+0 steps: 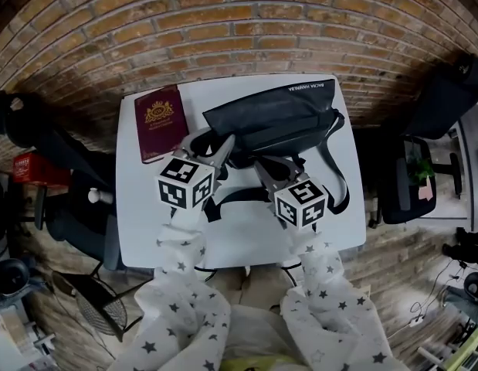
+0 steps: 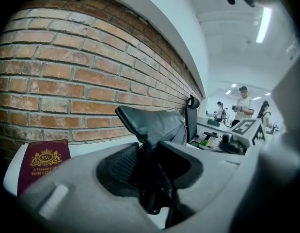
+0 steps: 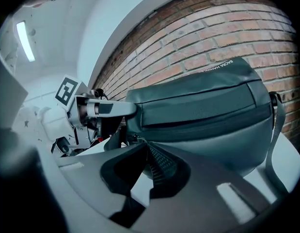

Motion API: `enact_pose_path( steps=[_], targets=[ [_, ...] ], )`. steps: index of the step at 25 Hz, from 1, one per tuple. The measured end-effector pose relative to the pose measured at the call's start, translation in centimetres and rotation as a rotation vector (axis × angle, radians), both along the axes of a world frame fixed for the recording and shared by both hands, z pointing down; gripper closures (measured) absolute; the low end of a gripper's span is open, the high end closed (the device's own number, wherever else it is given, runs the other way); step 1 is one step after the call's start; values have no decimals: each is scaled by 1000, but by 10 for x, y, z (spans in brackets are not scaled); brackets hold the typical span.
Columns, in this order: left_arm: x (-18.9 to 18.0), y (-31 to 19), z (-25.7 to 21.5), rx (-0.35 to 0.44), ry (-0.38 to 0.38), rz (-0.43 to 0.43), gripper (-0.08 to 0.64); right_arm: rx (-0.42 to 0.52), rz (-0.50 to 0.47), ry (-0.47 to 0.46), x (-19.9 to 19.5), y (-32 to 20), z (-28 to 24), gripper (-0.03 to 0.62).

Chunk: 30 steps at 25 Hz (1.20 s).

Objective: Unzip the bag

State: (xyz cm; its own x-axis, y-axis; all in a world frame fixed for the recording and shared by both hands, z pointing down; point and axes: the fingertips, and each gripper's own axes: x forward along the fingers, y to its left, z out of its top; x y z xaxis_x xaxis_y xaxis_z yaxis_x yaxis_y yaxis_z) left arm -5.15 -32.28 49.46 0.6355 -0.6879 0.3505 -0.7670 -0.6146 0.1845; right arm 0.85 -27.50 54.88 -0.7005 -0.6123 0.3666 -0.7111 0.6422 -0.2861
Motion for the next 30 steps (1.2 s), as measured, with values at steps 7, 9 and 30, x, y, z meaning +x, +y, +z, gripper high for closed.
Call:
enact_pose_path(
  steps=[7,9,30],
  targets=[
    [-1,1,2,-9,1,-9,430,-16,38,-3,16,-10,1,572],
    [-2,1,2,-10,-2,-17,430,-11,23,5,17,-12,0,572],
    [-3,2,3,0,15,-95,430,-12,155,31,61,-31,-2,572]
  ],
)
